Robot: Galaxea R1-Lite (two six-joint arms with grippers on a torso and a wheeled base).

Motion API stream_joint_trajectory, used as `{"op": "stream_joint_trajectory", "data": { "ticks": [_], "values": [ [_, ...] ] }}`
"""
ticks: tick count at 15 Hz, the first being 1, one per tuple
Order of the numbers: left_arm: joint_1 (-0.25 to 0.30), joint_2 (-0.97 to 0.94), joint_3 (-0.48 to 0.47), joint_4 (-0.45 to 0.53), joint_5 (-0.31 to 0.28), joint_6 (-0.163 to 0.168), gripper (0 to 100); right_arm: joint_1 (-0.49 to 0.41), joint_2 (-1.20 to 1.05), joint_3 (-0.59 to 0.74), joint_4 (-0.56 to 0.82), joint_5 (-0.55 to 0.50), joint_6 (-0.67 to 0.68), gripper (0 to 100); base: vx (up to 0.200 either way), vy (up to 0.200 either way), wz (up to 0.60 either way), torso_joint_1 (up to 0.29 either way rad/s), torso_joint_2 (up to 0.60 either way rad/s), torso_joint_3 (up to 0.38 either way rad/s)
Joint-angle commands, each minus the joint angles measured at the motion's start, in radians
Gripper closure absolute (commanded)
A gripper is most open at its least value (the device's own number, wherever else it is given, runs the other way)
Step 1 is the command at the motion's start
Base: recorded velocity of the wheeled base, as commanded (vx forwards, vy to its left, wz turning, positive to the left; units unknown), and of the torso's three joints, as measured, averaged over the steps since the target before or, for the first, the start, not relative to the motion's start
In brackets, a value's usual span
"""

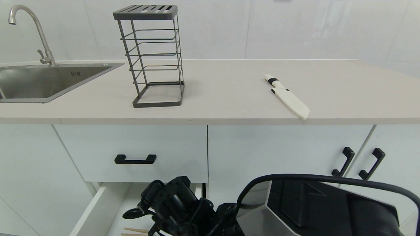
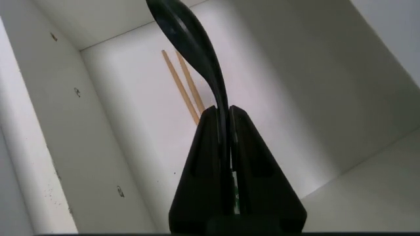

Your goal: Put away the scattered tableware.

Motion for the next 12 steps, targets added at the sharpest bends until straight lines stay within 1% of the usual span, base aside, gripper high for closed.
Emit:
{"op": "stream_joint_trajectory", "data": {
  "ticks": [1,6,12],
  "values": [
    [0.0,0.001,0.0,0.0,0.0,0.0,0,-0.005,0.007,0.0,0.0,-0.001,0.002,0,0.0,0.0,0.0,0.0,0.0,0.0],
    [0.0,0.001,-0.001,0.0,0.0,0.0,0,-0.018,-0.008,-0.001,-0.003,-0.007,-0.004,0,0.0,0.0,0.0,0.0,0.0,0.0],
    [0.0,0.001,0.0,0.0,0.0,0.0,0,-0.026,-0.125,0.012,-0.002,-0.007,-0.003,0,0.0,0.0,0.0,0.0,0.0,0.0]
  ]
}}
